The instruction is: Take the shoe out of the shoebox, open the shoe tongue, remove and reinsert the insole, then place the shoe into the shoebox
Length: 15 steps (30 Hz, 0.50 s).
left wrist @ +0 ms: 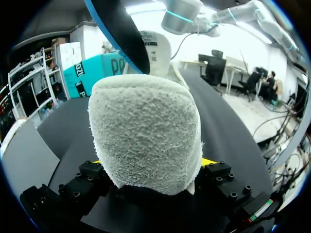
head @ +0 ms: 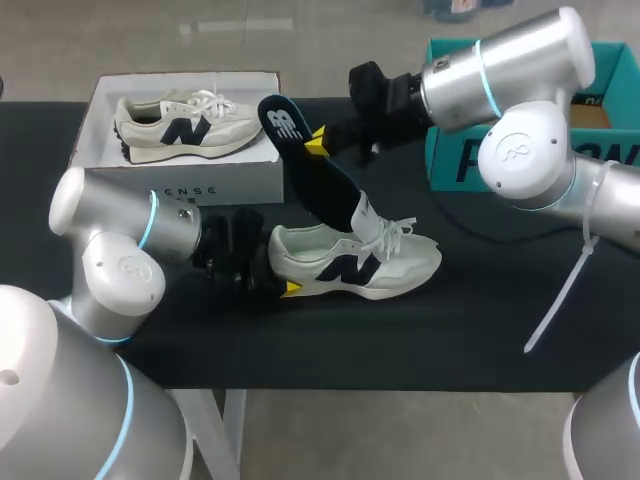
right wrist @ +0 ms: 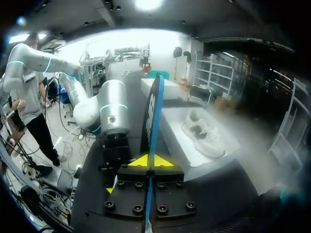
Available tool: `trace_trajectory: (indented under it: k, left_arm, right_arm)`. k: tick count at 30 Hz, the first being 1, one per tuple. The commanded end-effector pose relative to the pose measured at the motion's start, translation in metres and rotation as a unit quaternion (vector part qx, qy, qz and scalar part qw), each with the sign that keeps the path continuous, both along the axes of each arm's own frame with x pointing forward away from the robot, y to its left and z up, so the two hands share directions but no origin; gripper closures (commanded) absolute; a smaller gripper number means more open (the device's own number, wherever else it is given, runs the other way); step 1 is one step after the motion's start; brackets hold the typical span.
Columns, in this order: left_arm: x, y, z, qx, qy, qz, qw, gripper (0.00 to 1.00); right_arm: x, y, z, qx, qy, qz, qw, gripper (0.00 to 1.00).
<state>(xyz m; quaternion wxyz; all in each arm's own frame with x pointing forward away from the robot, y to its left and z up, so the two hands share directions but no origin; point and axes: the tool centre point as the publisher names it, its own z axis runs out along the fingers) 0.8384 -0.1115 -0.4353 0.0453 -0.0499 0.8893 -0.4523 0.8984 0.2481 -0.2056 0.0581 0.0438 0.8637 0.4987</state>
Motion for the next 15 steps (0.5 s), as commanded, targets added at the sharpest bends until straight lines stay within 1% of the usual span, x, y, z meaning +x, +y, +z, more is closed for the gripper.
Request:
trace_trajectory:
  k: [1, 14, 15]
  left_arm:
    - [0.0005, -0.0017, -0.0044, -0.001, -0.001, 0.000, 1.000, 1.00]
    - [0.0005, -0.0017, -0.0044, -0.001, -0.001, 0.000, 1.000, 1.00]
    - [0.0005, -0.0017, -0.0044, -0.001, -0.001, 0.000, 1.000, 1.00]
  right_arm:
    - [-0.0026, -0.0060, 0.0043, 0.004, -0.003, 0.012, 1.000, 1.00]
    - [-0.0026, -0.0060, 0.0043, 0.004, -0.003, 0.012, 1.000, 1.00]
    - [-0.0046, -0.0065, 0.0103, 0.015, 0.003, -0.002, 1.000, 1.00]
